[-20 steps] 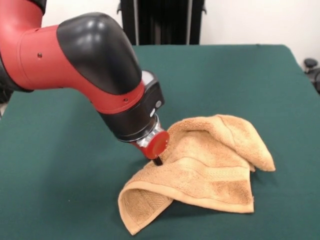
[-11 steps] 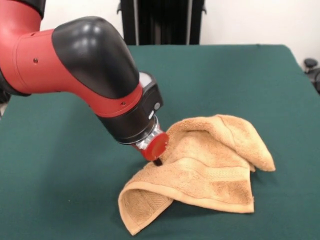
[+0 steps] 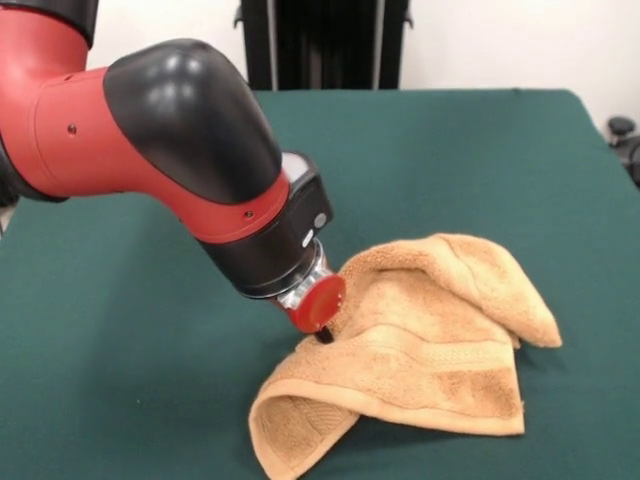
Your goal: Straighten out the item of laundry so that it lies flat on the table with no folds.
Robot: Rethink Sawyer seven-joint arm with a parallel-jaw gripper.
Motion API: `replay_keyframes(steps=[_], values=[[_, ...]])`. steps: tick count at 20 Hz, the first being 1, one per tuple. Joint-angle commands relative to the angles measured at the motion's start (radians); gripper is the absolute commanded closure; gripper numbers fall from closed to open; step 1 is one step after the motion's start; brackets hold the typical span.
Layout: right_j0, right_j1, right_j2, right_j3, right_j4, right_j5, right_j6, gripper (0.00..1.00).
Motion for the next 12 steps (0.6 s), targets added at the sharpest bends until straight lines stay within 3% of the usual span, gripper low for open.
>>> replay_keyframes(steps=[1,4,7,12], values=[[0.080,0.199,0.090,0.055,-0.041,-0.285,-0.154,1.00],[0.121,0.150,0.038,0.066,-0.063,-0.288,-0.077,1.00],[0.211,0.056,-0.061,0.070,-0.069,-0.175,0.078,1.00],[0.301,-0.029,-0.154,0.066,-0.033,-0.038,0.187,1.00]])
